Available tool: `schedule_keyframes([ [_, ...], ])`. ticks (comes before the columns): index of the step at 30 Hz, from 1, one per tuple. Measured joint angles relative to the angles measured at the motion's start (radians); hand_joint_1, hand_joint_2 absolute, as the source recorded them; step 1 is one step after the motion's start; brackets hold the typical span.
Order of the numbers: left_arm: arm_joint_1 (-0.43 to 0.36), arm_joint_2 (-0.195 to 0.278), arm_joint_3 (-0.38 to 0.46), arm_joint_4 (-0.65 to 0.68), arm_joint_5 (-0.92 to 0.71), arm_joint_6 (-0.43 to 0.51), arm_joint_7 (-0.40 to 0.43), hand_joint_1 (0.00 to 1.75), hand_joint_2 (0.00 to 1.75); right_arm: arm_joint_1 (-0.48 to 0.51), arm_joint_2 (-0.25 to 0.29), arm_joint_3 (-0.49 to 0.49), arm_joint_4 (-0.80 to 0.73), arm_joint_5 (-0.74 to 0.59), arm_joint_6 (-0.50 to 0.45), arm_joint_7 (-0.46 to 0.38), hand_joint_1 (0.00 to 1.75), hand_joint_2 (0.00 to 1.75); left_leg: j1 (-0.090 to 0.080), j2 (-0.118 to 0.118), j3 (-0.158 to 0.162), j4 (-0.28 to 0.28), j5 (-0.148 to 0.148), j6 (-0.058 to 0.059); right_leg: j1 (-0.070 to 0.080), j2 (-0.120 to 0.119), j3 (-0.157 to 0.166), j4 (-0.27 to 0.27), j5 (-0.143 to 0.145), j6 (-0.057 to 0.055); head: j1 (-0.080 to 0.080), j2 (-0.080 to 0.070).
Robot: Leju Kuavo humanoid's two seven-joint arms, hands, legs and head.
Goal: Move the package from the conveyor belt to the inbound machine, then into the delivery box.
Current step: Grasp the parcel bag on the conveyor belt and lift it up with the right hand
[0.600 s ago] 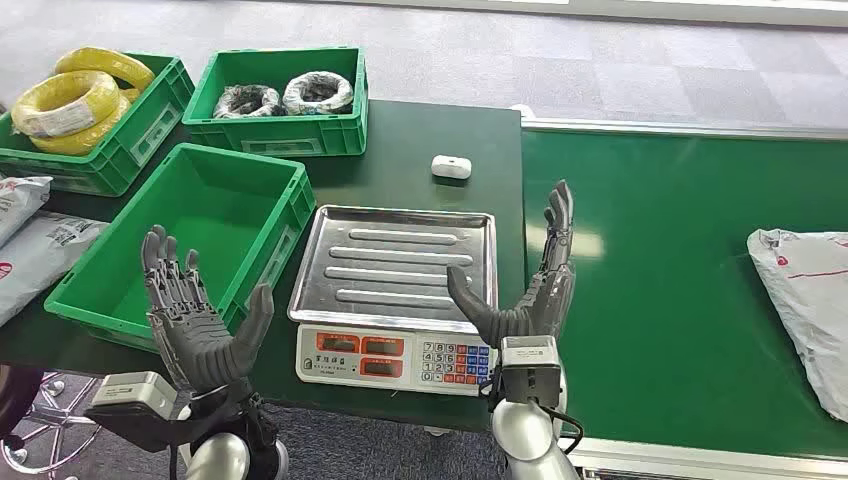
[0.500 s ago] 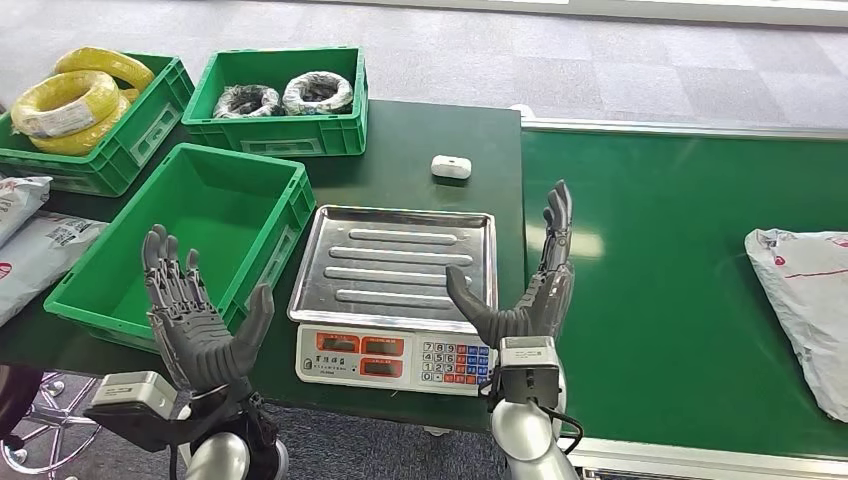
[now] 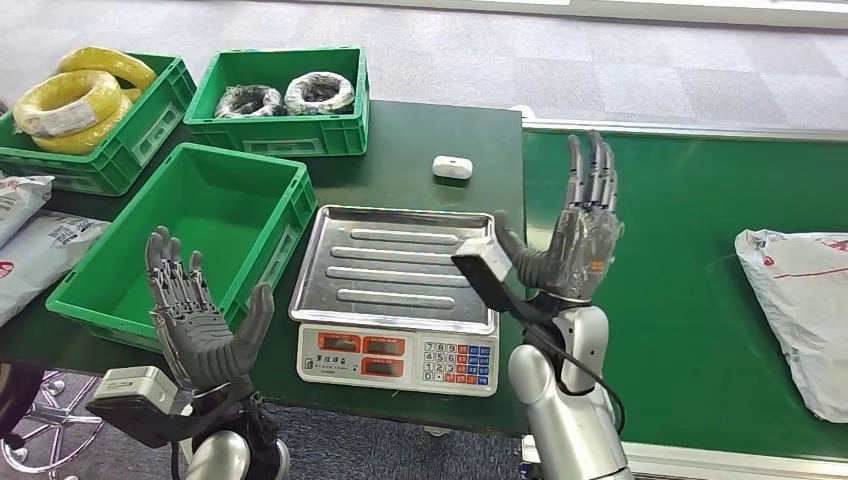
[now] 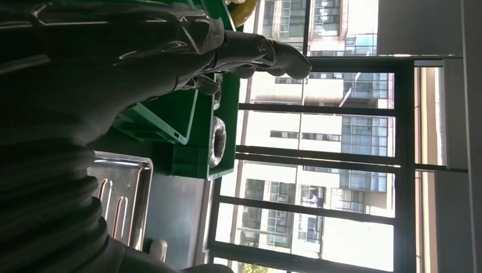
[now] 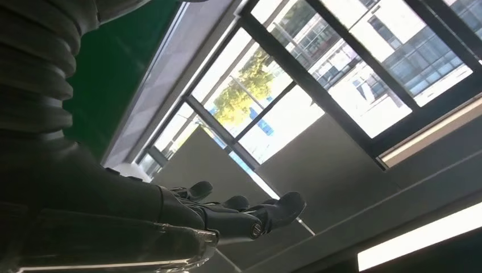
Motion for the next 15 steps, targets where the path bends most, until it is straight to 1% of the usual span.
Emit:
schedule_keyframes([
  [3,0.003,-0.001,0.006,0.004,0.008,-0.012,0.000,0.00,1.75,-0.093,-0.060,-0.073,0.086,0.096,0.035,0.073,0.00,1.75,0.000,0.000,0.000,0.000,0.000,0.000,0.000,0.000,0.000,0.000,0.000,0.000,0.000,0.000],
  [6,0.018,-0.001,0.029,0.004,0.017,-0.033,0.000,0.00,1.75,-0.205,-0.152,-0.148,0.222,0.168,0.052,0.125,0.00,1.75,0.000,-0.003,0.000,0.001,0.000,0.000,0.000,-0.002,0.001,0.000,0.000,0.000,0.000,0.000],
  [9,0.035,-0.002,0.052,0.004,0.021,-0.053,0.000,0.00,1.75,-0.305,-0.254,-0.210,0.375,0.213,0.052,0.150,0.00,1.75,0.000,-0.005,0.000,0.001,0.000,0.000,-0.001,-0.003,0.001,0.000,0.000,0.000,0.000,0.000],
  [12,0.043,-0.003,0.070,0.004,0.022,-0.064,0.000,0.00,1.75,-0.377,-0.341,-0.251,0.512,0.251,0.060,0.184,0.00,1.75,0.000,-0.005,0.000,0.001,0.000,0.000,-0.001,-0.003,0.001,0.000,0.000,0.001,0.000,0.000],
  [15,0.045,-0.005,0.082,0.004,0.023,-0.072,0.000,0.00,1.75,-0.426,-0.408,-0.271,0.620,0.287,0.074,0.222,0.00,1.75,0.000,-0.005,-0.001,0.001,0.000,0.000,-0.001,-0.003,0.000,0.000,0.000,0.001,0.000,0.000],
])
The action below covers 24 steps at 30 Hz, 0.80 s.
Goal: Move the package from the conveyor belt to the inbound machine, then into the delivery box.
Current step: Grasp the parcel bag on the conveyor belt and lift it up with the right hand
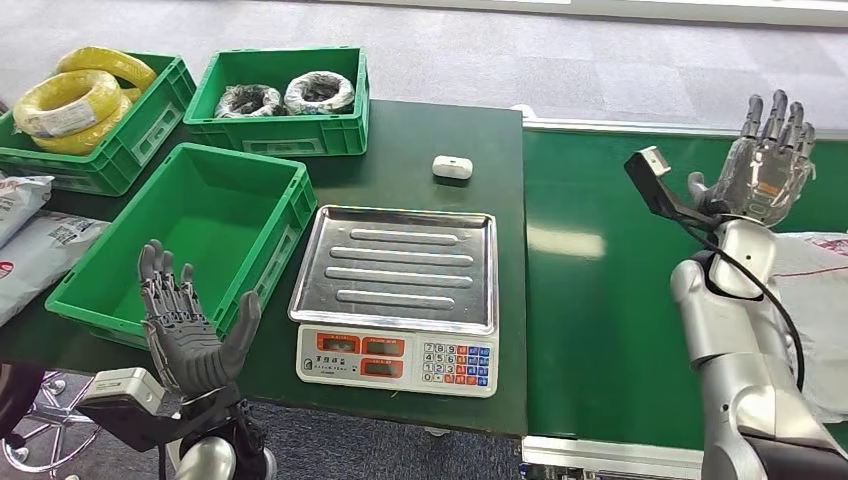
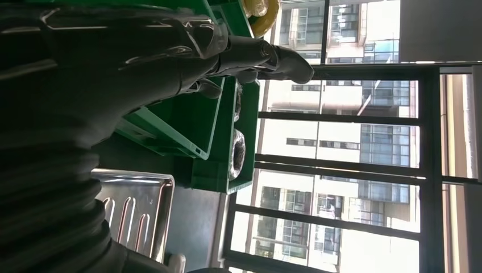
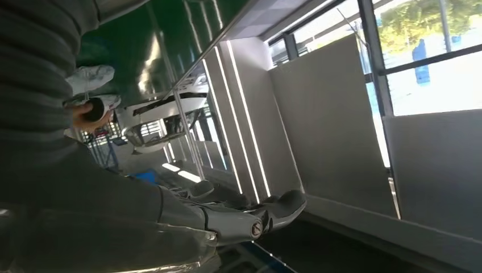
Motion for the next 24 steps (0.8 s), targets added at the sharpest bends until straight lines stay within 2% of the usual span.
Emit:
schedule_keyframes([
  [5,0.006,-0.008,0.016,0.006,0.000,-0.010,0.000,0.00,1.75,-0.056,-0.092,-0.013,0.150,0.061,0.018,0.096,0.00,1.75,0.000,0.000,0.000,0.000,0.000,0.000,0.000,0.000,0.000,0.000,0.000,0.000,0.000,0.000],
  [8,0.014,-0.013,0.021,0.008,-0.002,-0.014,0.000,0.00,1.75,-0.057,-0.140,-0.014,0.208,0.072,-0.012,0.211,0.00,1.75,0.000,0.000,0.000,0.000,0.000,0.000,0.000,0.000,0.000,0.000,0.000,0.000,0.000,0.000],
  [10,0.016,-0.016,0.023,0.010,-0.003,-0.017,0.000,0.00,1.75,-0.051,-0.163,-0.014,0.236,0.073,-0.037,0.273,0.00,1.75,0.000,0.001,-0.001,0.000,0.000,0.000,0.000,0.000,0.000,0.000,0.000,0.000,0.000,0.000],
  [15,0.018,-0.021,0.025,0.016,-0.005,-0.017,0.000,0.00,1.75,-0.033,-0.195,-0.009,0.290,0.073,-0.041,0.339,0.00,1.75,0.000,0.001,0.000,0.000,-0.001,0.001,0.000,0.001,-0.001,0.000,0.000,0.000,0.000,0.000],
  [17,0.019,-0.022,0.025,0.017,-0.005,-0.016,0.000,0.00,1.75,-0.024,-0.199,-0.011,0.313,0.057,-0.004,0.347,0.00,1.75,0.000,0.001,0.000,0.000,-0.001,0.001,0.000,0.001,-0.001,0.000,0.000,0.000,0.000,0.000],
  [21,0.019,-0.022,0.031,0.024,-0.002,-0.022,0.000,0.00,1.75,-0.003,-0.197,-0.073,0.352,-0.081,0.130,0.270,0.00,1.75,0.000,0.001,0.000,0.000,-0.001,0.001,0.000,0.001,-0.001,0.000,0.000,0.000,0.000,0.000],
  [24,0.019,-0.022,0.037,0.028,-0.001,-0.024,0.000,0.00,1.75,0.007,-0.193,-0.119,0.369,-0.115,0.162,0.245,0.00,1.75,0.000,0.002,-0.001,0.000,-0.001,0.001,0.000,0.001,-0.001,0.000,0.000,0.000,0.000,0.000],
])
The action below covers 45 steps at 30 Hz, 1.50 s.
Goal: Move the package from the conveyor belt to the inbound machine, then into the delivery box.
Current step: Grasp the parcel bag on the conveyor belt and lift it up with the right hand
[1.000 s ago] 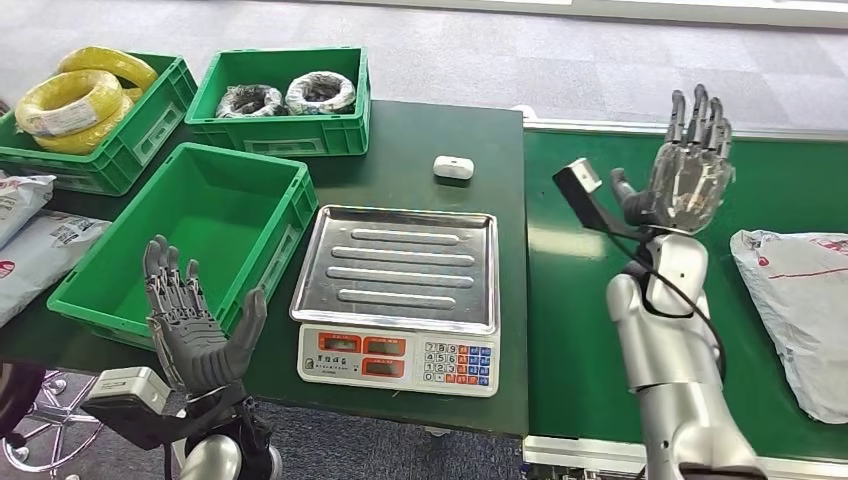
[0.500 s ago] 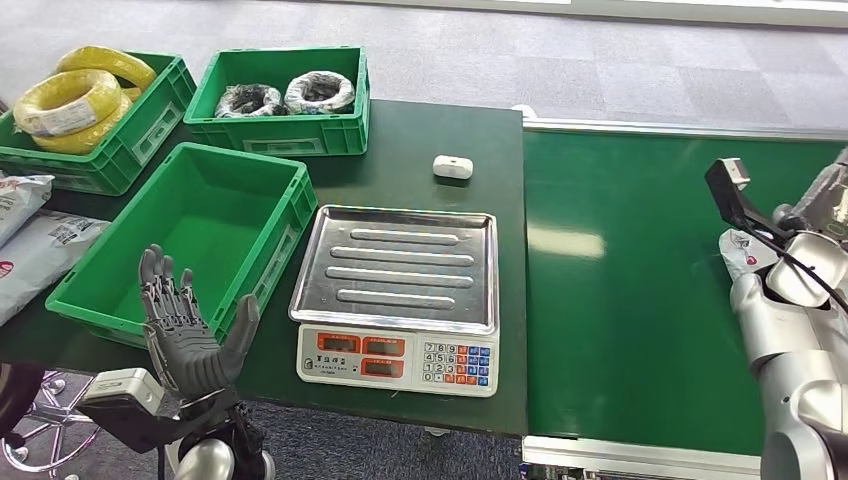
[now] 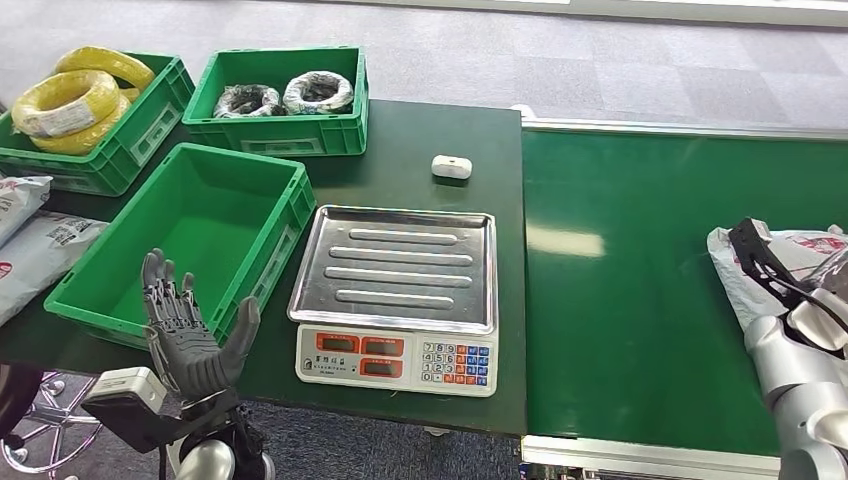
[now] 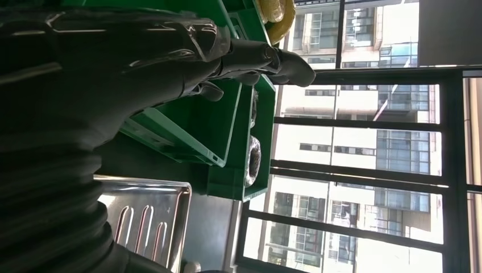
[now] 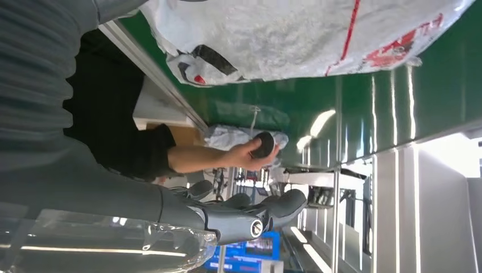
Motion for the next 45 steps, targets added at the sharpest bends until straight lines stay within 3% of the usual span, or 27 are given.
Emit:
schedule_keyframes([
  [6,-0.008,0.000,0.011,0.008,0.001,-0.012,0.000,0.00,1.75,0.020,0.004,-0.051,0.013,-0.016,0.105,-0.056,0.00,1.75,0.000,0.000,0.000,0.000,0.000,0.000,0.000,0.000,0.000,0.000,0.000,0.000,0.000,0.000],
  [14,-0.019,0.000,0.025,0.011,-0.003,-0.002,0.000,0.00,1.75,0.045,0.024,-0.057,0.013,0.074,-0.103,-0.073,0.00,1.75,0.000,0.000,0.000,0.000,0.000,0.000,0.000,0.000,0.000,0.000,0.000,0.000,0.000,0.000],
  [19,-0.019,0.000,0.028,0.011,-0.008,0.013,0.000,0.00,1.75,0.053,0.007,-0.029,-0.024,0.182,-0.267,0.059,0.00,1.75,0.000,0.000,0.000,0.000,0.000,0.000,0.000,0.000,0.000,0.000,0.000,0.000,0.000,0.000],
  [22,-0.019,0.000,0.029,0.011,-0.008,0.021,0.000,0.00,1.75,0.038,-0.035,0.046,-0.040,0.189,-0.280,0.129,0.00,1.75,0.000,0.000,0.000,0.000,0.000,0.000,0.000,0.000,0.000,0.000,0.000,0.000,0.000,0.000],
  [30,-0.017,0.000,0.030,0.012,-0.008,0.023,0.000,0.00,1.75,0.002,-0.084,0.195,-0.035,0.189,-0.264,0.151,0.00,1.75,0.000,0.001,0.000,0.000,0.000,0.000,0.000,0.000,0.001,0.000,0.000,0.000,0.000,0.000],
  [33,-0.013,0.000,0.035,0.010,-0.007,0.020,0.000,0.00,1.75,-0.024,-0.082,0.248,-0.015,0.177,-0.143,0.081,0.00,1.75,0.000,0.002,0.001,0.000,0.000,0.000,0.000,0.001,0.001,0.000,0.000,0.000,0.000,0.000],
  [39,-0.013,-0.001,0.066,0.008,-0.009,-0.031,0.000,0.00,1.75,-0.025,-0.038,0.181,0.023,-0.093,0.359,-0.205,0.00,1.75,0.000,-0.001,0.001,0.000,0.000,0.000,0.000,-0.001,0.001,0.000,0.000,0.000,0.000,0.000],
  [45,-0.029,-0.003,0.087,0.014,-0.015,-0.043,0.000,0.00,1.75,0.013,-0.012,0.059,0.038,-0.222,0.573,-0.398,0.00,1.75,0.000,-0.001,0.000,0.000,0.000,0.000,0.000,-0.001,0.001,0.000,0.000,0.000,0.000,0.000],
])
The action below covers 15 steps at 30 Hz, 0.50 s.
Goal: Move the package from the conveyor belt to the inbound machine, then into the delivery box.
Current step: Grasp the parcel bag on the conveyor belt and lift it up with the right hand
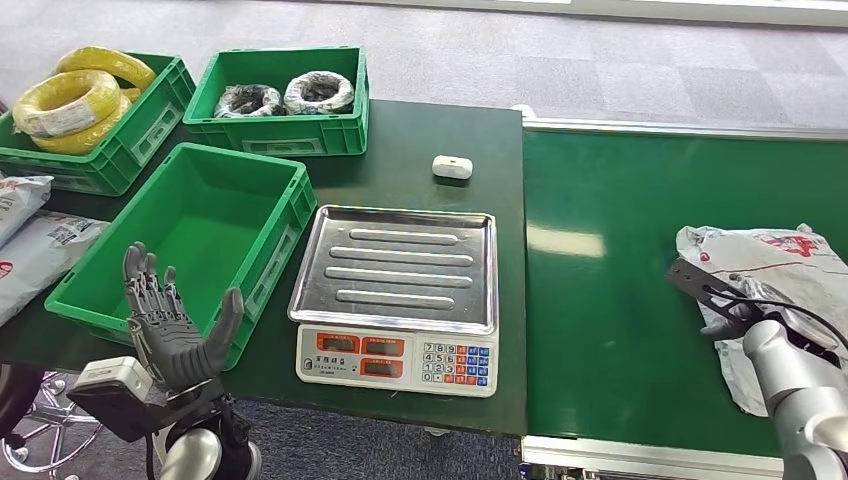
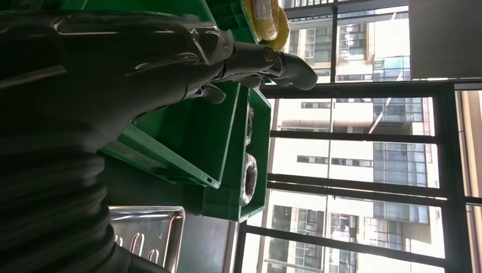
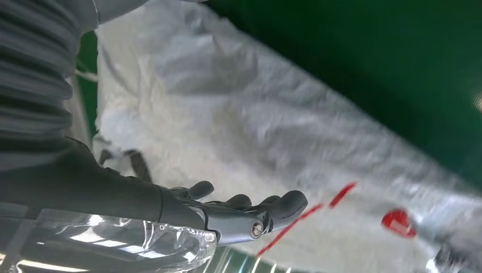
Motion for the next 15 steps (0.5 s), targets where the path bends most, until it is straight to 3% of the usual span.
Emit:
schedule_keyframes([
  [5,-0.011,0.000,0.009,0.005,-0.008,0.020,0.000,0.00,1.75,0.025,0.017,-0.062,0.001,-0.031,0.068,-0.070,0.00,1.75,0.000,0.001,0.000,0.000,0.000,0.000,0.000,0.000,0.000,0.000,0.000,0.000,0.000,0.000],
  [10,-0.013,0.000,0.013,0.005,-0.010,0.032,0.000,0.00,1.75,0.025,0.030,-0.083,0.000,-0.023,0.066,-0.061,0.00,1.75,0.000,0.001,0.000,0.000,0.000,0.000,0.000,0.001,0.000,0.000,0.000,0.000,0.000,0.000],
  [15,-0.010,0.001,0.015,0.001,-0.014,0.056,0.000,0.00,1.75,0.012,0.046,-0.084,0.000,0.025,0.025,-0.001,0.00,1.75,0.000,0.001,0.000,0.000,0.000,0.000,0.000,0.001,0.001,0.000,0.000,0.000,0.000,0.000],
])
